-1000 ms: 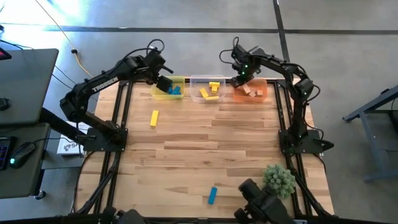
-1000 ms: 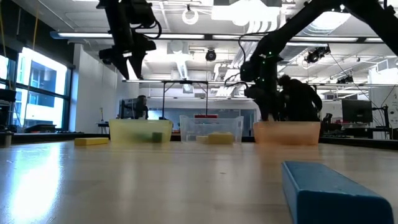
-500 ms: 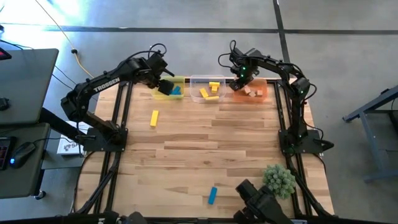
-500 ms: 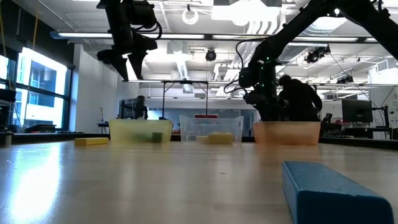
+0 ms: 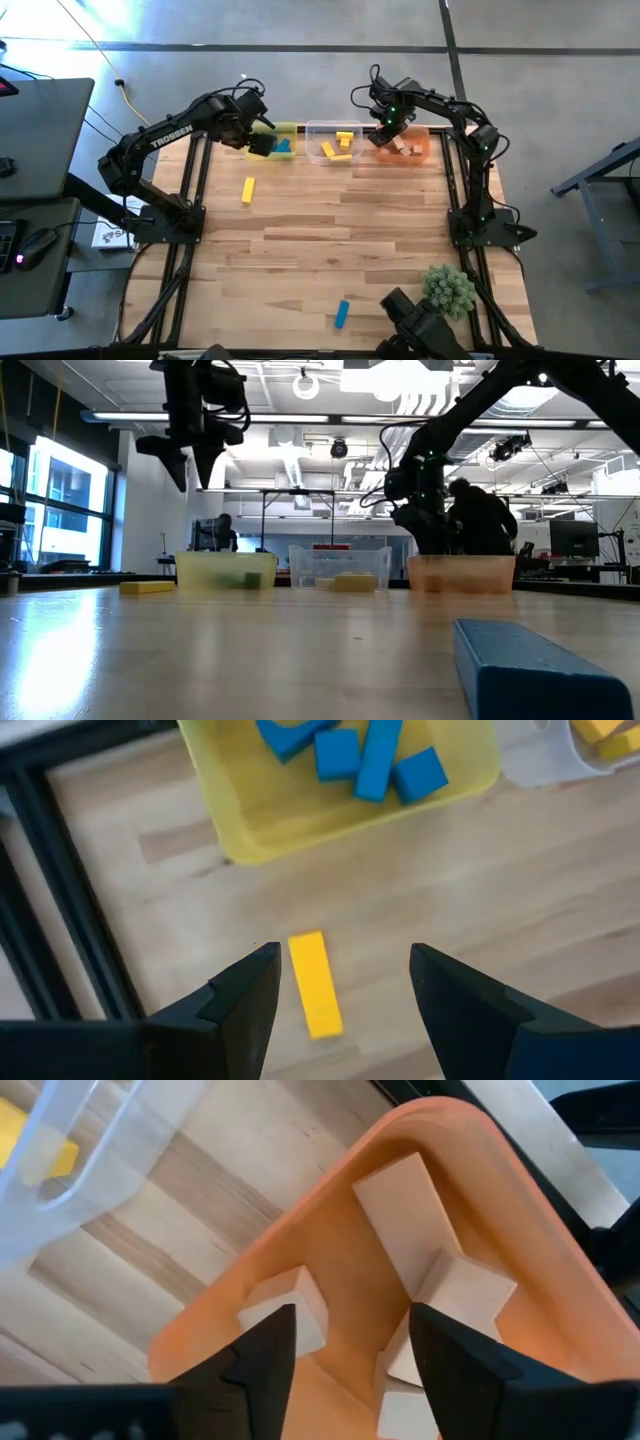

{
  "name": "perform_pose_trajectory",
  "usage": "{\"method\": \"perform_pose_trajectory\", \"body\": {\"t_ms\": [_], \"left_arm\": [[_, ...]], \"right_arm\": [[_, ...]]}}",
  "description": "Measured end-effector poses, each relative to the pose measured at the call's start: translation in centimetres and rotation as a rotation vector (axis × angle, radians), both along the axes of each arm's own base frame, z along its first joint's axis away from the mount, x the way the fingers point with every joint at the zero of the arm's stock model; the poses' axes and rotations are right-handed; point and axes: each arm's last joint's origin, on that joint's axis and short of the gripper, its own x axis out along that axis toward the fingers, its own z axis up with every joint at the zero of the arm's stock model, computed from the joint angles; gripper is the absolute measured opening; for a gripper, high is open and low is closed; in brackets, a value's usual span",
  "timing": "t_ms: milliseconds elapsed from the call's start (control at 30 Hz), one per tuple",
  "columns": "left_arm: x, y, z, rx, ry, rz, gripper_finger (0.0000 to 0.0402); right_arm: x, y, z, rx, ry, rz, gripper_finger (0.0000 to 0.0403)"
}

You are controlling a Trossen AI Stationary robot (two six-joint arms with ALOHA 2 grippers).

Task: Sort & place blocks by color
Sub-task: Put the yellow block into the transparent bin

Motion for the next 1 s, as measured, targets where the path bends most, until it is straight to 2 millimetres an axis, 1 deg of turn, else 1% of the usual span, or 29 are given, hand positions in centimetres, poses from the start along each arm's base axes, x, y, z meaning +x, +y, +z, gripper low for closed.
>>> {"method": "perform_pose_trajectory", "body": {"t_ms": [233,300,467,633,833,1000], "left_arm": [[0.2,-0.5,-0.1,-0.077,-0.054,0.050,0.0213],[0.3,-0.7,-0.5,-0.087,-0.050,0.064,0.0213],[0.1,-1.5,-3.2,-0.163,0.007,0.066,0.0213],[0.1,-2.2,-6.1,-0.221,-0.001,0.090,0.0213],[-0.5,-2.9,-9.2,-0.248,0.024,0.141,0.0213],[-0.9,-3.5,-11.3,-0.257,0.037,0.169,0.0213]], "right_arm": [[-0.1,0.1,0.1,0.003,-0.001,0.010,0.0177],[-0.1,0.1,0.1,0.007,0.003,0.010,0.0176],[-0.2,0.3,0.2,0.024,0.016,0.024,0.0176],[-0.3,0.4,0.2,0.034,0.024,0.025,0.0176],[-0.3,0.4,0.2,0.033,0.023,0.025,0.0176],[-0.3,0.4,0.2,0.033,0.023,0.026,0.0177]]}}
